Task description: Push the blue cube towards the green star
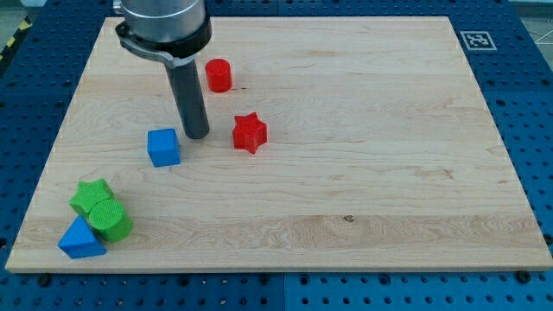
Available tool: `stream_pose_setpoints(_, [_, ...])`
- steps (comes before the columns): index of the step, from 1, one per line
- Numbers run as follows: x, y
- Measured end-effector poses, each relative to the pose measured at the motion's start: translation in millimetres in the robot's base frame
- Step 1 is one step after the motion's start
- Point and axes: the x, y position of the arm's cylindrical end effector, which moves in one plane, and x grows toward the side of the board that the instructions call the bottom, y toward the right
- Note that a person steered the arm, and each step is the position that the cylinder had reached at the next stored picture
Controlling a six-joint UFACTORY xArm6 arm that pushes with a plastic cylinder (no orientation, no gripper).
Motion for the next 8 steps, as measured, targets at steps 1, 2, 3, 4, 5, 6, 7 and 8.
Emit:
stream_pose_setpoints(1, [16, -4])
stream_pose_setpoints(2, [17, -9])
stream_pose_setpoints(3, [0, -9])
stream_pose_setpoints(4, [-1, -26])
stream_pose_setpoints(5, [-1, -53])
stream_pose_setpoints(6, [5, -59])
stream_pose_setpoints(7, [19, -58])
stream_pose_setpoints(8, [35, -58])
